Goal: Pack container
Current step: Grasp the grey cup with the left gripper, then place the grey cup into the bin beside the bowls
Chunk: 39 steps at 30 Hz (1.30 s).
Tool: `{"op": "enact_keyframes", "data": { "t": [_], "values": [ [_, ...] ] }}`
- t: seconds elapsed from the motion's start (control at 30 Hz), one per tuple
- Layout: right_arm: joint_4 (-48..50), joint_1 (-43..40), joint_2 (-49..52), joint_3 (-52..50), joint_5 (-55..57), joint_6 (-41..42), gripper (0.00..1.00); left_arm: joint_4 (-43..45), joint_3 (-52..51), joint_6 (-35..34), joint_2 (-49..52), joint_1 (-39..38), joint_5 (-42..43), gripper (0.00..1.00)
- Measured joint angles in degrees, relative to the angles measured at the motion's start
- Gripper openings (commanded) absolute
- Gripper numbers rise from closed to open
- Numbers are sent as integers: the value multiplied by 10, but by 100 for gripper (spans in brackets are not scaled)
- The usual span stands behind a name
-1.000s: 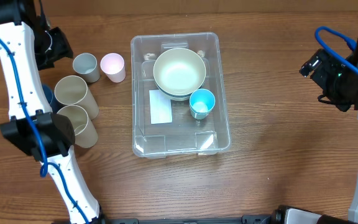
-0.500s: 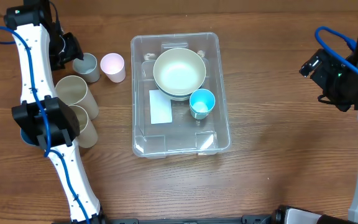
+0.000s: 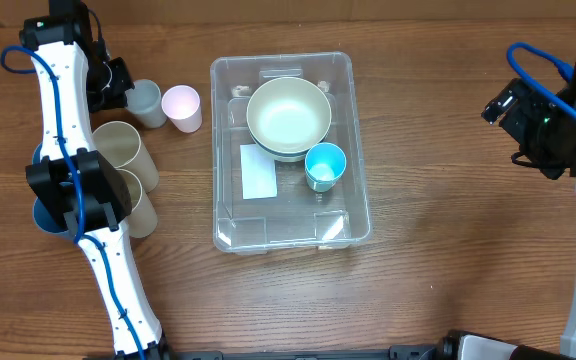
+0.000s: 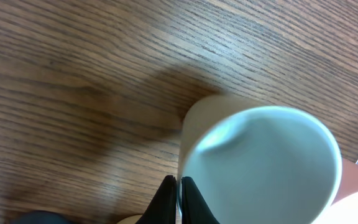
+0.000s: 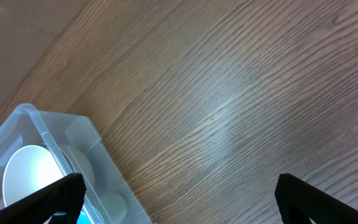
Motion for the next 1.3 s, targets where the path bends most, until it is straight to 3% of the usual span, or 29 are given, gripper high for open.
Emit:
{"op": "enact_keyframes", "data": {
  "t": [0.23, 0.7, 0.93, 1.1, 1.3],
  "values": [
    [0, 0, 0, 0, 0, 0, 100, -16, 10, 0, 0, 0, 0, 4],
    [0, 0, 0, 0, 0, 0, 100, -125, 223, 0, -4, 0, -5, 4],
    [0, 0, 0, 0, 0, 0, 100, -126, 226, 0, -21, 0, 3, 4],
    [0, 0, 0, 0, 0, 0, 100, -125, 226, 0, -81, -17, 11, 4],
    [0, 0, 0, 0, 0, 0, 100, -125, 230, 0, -263, -106, 15, 4]
  ]
}}
